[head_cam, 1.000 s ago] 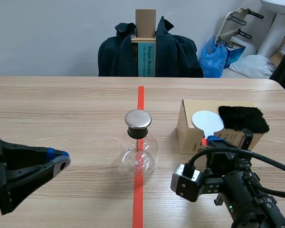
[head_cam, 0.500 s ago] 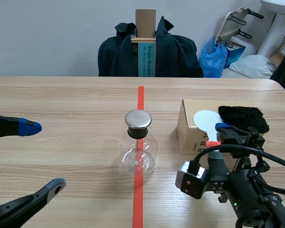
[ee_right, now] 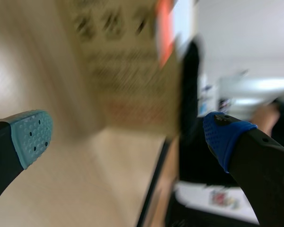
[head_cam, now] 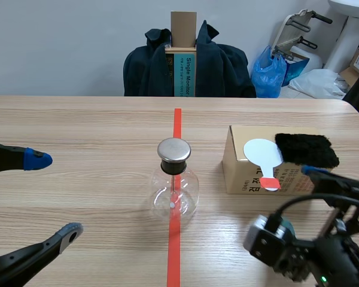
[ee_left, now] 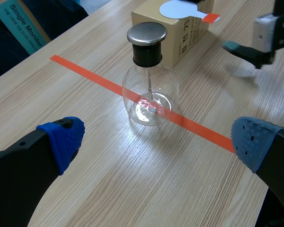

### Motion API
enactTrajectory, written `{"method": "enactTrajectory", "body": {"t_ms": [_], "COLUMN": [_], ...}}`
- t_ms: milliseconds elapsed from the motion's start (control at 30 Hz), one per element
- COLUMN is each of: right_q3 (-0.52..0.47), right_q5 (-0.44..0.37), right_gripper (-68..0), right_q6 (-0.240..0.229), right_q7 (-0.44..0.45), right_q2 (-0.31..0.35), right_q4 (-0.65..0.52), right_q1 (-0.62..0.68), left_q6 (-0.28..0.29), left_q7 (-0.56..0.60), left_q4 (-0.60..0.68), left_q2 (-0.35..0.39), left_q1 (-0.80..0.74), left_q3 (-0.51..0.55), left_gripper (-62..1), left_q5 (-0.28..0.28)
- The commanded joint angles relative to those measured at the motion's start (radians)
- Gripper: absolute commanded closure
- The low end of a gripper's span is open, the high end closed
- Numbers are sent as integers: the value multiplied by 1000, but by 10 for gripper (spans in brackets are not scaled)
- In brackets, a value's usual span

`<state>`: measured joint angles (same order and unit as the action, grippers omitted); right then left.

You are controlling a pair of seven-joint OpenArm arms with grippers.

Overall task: Do the electroscope experiment.
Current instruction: 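Return to the home posture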

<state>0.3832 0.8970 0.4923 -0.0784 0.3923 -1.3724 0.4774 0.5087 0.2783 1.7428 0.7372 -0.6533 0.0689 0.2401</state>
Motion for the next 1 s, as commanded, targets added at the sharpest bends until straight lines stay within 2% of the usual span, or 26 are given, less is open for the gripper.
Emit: {"method": "enactTrajectory", "body": {"t_ms": [0,133,233,367,467,600,667,867,933,967], "right_q3": [-4,-3,-3,-4,-5,-5,-5,-5,-4,-4], "right_q5": [-67,-320,-555,-874,-1051,-1181,-1223,-1270,-1278,-1281], "right_gripper": [-679,-679,-679,-679,-679,-679,-679,-679,-679,-679], "right_q6": [11,8,5,-97,-182,-289,-360,-607,-655,-662], "right_q7": [-21,10,92,213,247,254,262,271,290,308], "right_q2": [58,182,289,397,437,450,450,449,449,448], "right_q4": [-52,-172,-281,-409,-485,-541,-550,-553,-553,-553], "right_q1": [48,132,160,135,99,48,21,-45,-64,-71], "left_q6": [2,2,2,2,2,2,2,2,2,2], "left_q7": [16,16,16,14,9,9,9,9,9,9], "left_q4": [5,5,5,5,5,5,5,5,5,5], "left_q2": [-5,-6,-6,-6,-6,-6,-6,-6,-6,-7], "left_q1": [3,3,3,3,3,3,3,3,3,3], "left_q3": [1,1,1,1,1,1,1,1,1,1], "left_gripper": [-623,-623,-623,-623,-623,-623,-623,-623,-623,-623], "left_q5": [10,3,3,3,3,3,3,3,3,3]}}
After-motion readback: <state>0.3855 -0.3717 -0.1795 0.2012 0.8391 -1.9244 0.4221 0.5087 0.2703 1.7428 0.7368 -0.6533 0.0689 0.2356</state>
